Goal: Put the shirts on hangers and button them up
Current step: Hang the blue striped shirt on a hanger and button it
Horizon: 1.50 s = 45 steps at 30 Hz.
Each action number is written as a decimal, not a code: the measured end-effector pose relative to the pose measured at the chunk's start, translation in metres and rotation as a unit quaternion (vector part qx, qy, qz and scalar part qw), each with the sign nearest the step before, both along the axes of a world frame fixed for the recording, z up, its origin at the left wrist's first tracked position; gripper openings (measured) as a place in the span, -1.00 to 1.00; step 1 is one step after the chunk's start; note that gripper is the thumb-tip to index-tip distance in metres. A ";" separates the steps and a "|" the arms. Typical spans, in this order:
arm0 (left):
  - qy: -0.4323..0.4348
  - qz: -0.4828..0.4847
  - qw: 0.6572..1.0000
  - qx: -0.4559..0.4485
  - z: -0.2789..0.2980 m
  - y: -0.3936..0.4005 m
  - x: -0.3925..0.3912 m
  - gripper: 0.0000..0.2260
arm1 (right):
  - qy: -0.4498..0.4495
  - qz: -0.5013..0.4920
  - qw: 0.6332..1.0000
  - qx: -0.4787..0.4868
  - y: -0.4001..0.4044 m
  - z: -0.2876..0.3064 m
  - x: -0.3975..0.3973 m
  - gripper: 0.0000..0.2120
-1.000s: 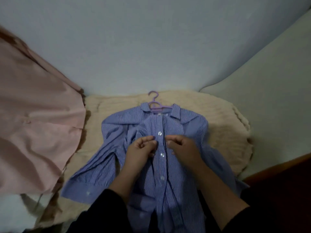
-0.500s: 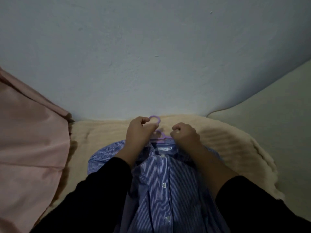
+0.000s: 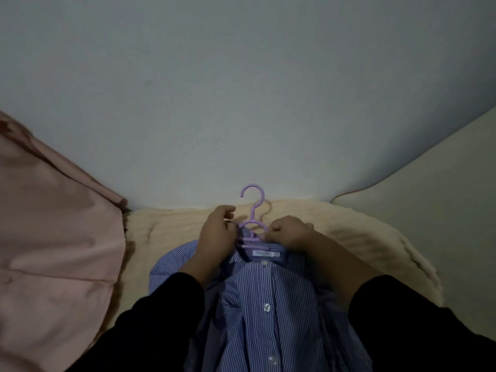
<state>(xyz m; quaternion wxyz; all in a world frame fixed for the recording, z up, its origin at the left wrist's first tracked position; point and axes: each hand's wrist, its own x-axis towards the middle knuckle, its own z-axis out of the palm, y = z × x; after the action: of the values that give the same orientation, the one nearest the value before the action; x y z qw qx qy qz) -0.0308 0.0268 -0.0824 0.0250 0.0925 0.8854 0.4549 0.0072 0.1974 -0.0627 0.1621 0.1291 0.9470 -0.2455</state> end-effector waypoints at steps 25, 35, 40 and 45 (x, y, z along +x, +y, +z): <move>0.584 -0.013 0.798 -0.145 0.406 -0.083 0.194 -0.39 | 0.486 -0.068 0.871 0.023 -0.094 0.428 0.211 -0.78; 0.637 0.076 0.754 -0.142 0.478 -0.133 0.233 -0.37 | 0.575 -0.030 0.817 -0.037 -0.100 0.481 0.271 -0.78; 0.634 0.083 0.750 -0.167 0.496 -0.140 0.246 -0.37 | 0.672 -0.030 0.719 -0.173 -0.115 0.494 0.286 -0.78; 0.614 0.083 0.772 -0.144 0.508 -0.157 0.252 -0.38 | 0.622 0.032 0.774 -0.112 -0.110 0.505 0.288 -0.65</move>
<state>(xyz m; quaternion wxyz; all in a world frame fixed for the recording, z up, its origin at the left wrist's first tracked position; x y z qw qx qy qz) 0.2208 -0.1304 0.4257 -0.5487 0.2735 0.7717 0.1690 0.2954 0.0872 0.4425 -0.4411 -0.1010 0.8107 -0.3716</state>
